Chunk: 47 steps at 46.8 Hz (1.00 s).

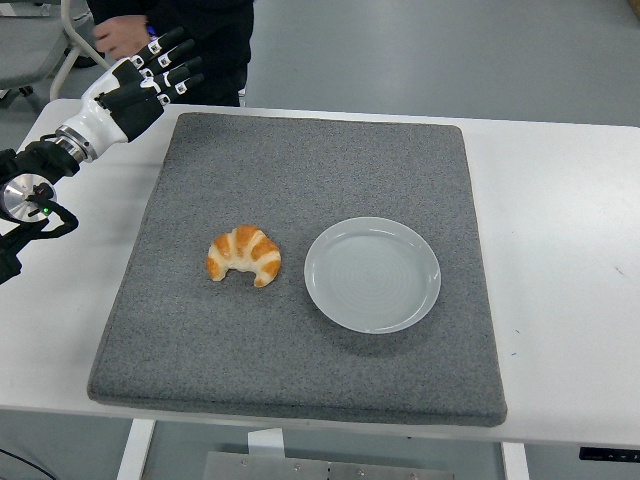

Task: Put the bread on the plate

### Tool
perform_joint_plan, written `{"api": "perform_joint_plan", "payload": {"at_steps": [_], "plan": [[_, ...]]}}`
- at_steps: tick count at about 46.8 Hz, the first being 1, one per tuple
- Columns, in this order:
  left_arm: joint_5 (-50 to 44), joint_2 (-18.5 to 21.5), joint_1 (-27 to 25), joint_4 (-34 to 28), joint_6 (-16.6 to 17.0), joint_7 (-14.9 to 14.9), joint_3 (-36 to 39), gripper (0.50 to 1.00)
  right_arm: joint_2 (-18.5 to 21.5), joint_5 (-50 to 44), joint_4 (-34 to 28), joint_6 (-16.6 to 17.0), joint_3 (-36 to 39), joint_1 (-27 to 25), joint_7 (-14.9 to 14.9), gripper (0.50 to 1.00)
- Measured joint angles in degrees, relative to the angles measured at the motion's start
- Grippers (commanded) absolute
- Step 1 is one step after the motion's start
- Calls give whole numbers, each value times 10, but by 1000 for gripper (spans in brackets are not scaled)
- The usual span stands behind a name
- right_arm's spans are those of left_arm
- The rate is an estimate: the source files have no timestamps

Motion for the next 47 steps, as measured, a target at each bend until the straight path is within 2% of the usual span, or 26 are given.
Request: {"api": "perform_joint_plan", "payload": {"at_steps": [22, 34, 42, 47], "plan": [[-2, -3, 0, 0, 0, 0, 1, 990, 0, 0, 0, 0, 0, 0, 0, 930], [-7, -35, 13, 36, -3, -4, -3, 988, 0, 0, 0, 1, 0, 0, 0, 930], [-6, -66, 13, 82, -3, -6, -3, 988, 0, 0, 0, 1, 0, 0, 0, 930], [-6, -70, 13, 91, -3, -7, -6, 988, 0, 0, 0, 1, 0, 0, 0, 930]]}}
